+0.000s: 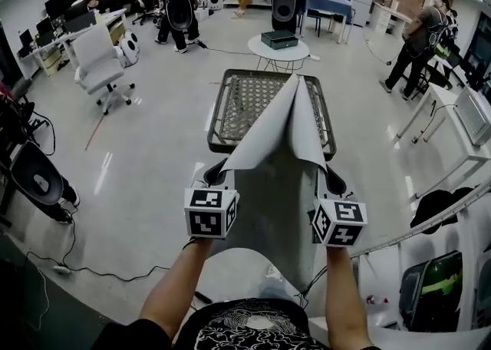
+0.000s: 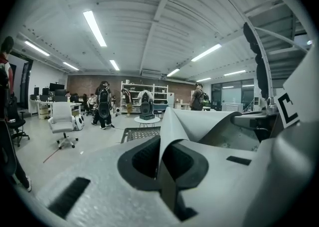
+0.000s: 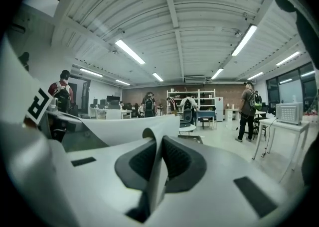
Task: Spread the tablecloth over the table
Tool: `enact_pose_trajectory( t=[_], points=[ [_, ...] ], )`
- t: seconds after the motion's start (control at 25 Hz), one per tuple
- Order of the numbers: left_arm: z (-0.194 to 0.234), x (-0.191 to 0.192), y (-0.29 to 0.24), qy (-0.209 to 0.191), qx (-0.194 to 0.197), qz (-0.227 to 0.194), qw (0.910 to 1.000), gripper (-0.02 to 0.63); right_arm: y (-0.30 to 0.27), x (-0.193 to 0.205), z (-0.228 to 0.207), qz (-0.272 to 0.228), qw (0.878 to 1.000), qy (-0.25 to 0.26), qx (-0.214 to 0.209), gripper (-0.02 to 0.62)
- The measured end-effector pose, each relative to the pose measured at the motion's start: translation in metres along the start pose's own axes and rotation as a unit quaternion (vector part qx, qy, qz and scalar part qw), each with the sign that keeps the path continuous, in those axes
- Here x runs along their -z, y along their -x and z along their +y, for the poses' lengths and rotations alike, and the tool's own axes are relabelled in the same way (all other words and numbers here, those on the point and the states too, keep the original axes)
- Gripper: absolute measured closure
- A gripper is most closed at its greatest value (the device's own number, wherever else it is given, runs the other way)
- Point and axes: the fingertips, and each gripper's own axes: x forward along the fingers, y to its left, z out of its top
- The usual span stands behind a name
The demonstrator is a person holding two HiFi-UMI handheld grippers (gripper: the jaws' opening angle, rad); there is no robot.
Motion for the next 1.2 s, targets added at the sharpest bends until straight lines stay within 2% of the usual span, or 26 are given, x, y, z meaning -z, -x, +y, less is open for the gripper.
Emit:
enact_pose_trajectory(
  t=[0.2, 0.52, 0.88, 1.2],
  points=[
    [-0.001, -0.015, -0.057, -0.003, -0.026, 0.007, 0.9996, 0.597, -0.059, -0.004, -0.041, 0.003, 1.0, -0.011, -0.024, 0.589],
    [0.002, -0.036, -0.12, 0.003, -0.064, 0.009, 0.9979, 0.597, -0.128, -0.019, -0.089, 0.002, 0.999, -0.012, -0.053, 0.589],
    [0.008, -0.053, -0.165, -0.005, -0.093, 0.004, 0.9956, 0.597, -0.179, -0.027, -0.119, -0.007, 0.997, -0.016, -0.072, 0.589],
    [0.024, -0.072, -0.193, -0.007, -0.11, -0.015, 0.9938, 0.597, -0.216, -0.041, -0.129, -0.021, 0.996, 0.002, -0.081, 0.589]
  ],
)
